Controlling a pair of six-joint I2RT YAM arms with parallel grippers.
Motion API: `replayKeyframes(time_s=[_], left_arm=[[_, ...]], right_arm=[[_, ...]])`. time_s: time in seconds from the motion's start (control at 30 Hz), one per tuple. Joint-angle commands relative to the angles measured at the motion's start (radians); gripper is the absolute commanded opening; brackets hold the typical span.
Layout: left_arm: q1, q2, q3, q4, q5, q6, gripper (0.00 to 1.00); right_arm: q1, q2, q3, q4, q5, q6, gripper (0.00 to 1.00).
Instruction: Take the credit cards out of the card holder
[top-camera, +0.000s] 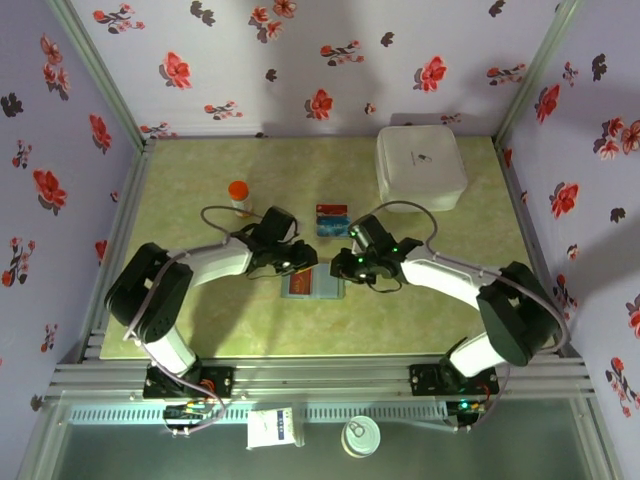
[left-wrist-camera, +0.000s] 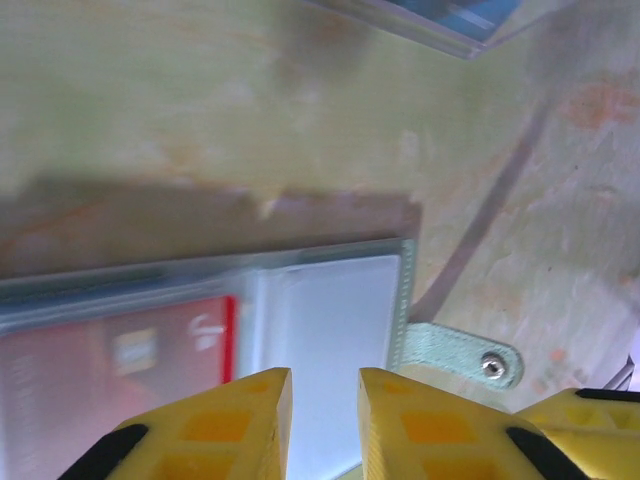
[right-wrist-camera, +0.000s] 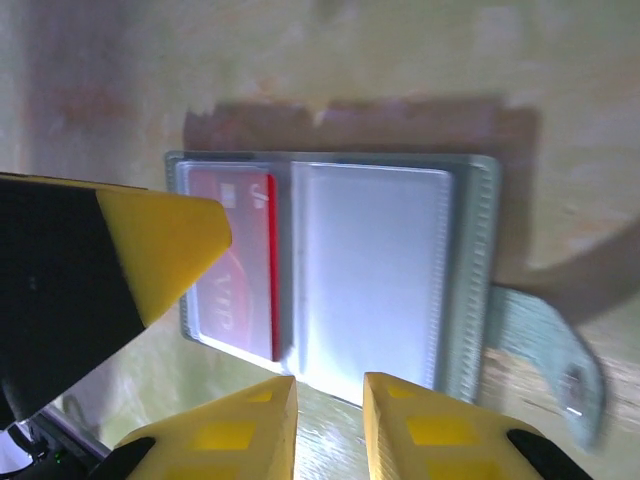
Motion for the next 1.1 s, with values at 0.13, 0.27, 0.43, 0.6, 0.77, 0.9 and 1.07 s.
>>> replayKeyframes(time_s=[0.13,0.27,0.43,0.6,0.77,0.9,1.07], left_arm=[[0.074,-0.112,-0.124,0.016,0.016,0.039,0.23],[0.094,-0.132,-0.162,0.022,0.011,0.045,0.22],[0.105,-0.124,-0.203,0.060,0.019,0.038,0.18],[0.107,-0.114,-0.222,0.075,0.024,0.035,0.15],[0.117,-0.116,-0.239,0.072,0.016,0.039,0.11],[0.121,-0.105,-0.243,0.071,0.017,0.041,0.09],[0.121,-0.096,-0.249,0.069,0.017,0.043,0.08]], right_arm=[[0.056,0.137,0.122,0.022,-0.008,0.018,0.23],[0.070,0.203,0.172,0.023,-0.025,0.018,0.23],[0.079,0.253,0.212,0.020,-0.040,0.015,0.23],[0.081,0.284,0.234,0.025,-0.050,0.015,0.23],[0.083,0.310,0.247,0.033,-0.059,0.015,0.23],[0.084,0.326,0.252,0.036,-0.062,0.015,0.23],[0.083,0.345,0.254,0.046,-0.067,0.015,0.22]])
